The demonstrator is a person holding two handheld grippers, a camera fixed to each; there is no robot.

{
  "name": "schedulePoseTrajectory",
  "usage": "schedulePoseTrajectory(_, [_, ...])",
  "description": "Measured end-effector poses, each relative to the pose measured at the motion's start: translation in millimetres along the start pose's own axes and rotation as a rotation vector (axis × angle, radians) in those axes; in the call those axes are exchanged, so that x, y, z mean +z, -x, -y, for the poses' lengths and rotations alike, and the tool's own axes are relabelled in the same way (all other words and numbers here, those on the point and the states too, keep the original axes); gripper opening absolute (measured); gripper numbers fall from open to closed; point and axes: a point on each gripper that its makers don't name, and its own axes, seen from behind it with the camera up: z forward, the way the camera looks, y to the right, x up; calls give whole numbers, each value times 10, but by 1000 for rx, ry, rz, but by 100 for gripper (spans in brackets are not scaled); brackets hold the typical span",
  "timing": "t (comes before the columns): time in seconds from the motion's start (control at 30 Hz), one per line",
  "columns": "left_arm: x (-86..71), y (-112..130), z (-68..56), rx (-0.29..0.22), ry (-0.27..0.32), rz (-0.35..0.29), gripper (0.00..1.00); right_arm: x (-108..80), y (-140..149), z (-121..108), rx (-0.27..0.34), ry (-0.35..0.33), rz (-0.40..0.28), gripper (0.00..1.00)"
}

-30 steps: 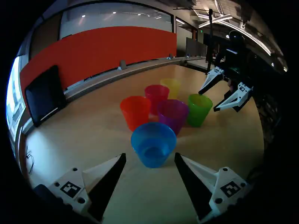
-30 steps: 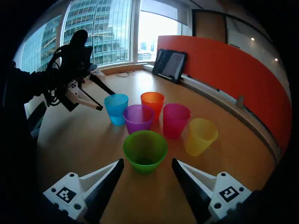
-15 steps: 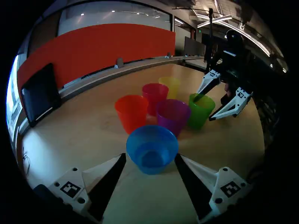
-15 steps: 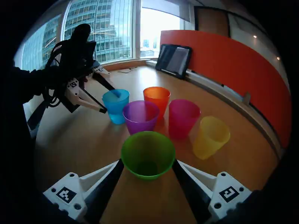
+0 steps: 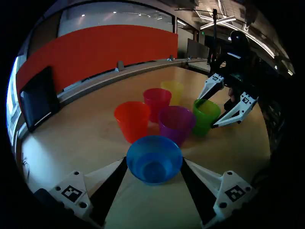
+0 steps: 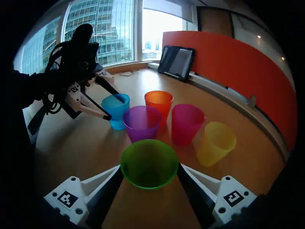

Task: Pour water

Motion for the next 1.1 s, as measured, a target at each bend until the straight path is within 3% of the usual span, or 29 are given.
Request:
schedulePoseTrajectory(0.17, [8, -7, 7, -7, -5, -4, 87, -14, 0, 8, 2, -2, -1, 99])
schedulePoseTrajectory(0.37, [6, -9, 12, -8, -6, -4, 87, -13, 1, 6, 2, 1, -3, 99])
schedulePoseTrajectory(0.53, [0, -17, 16, -9, -10, -7, 87, -4, -27, -3, 10, 8, -13, 91])
schedulePoseTrajectory(0.7, [-36, -51, 16, -9, -17, -22, 87, -32, -70, 10, 18, 10, -25, 91])
schedulePoseTrajectory(1.1, [-339, -386, -9, -21, -40, -113, 87, -292, -382, 31, 16, 40, -100, 91])
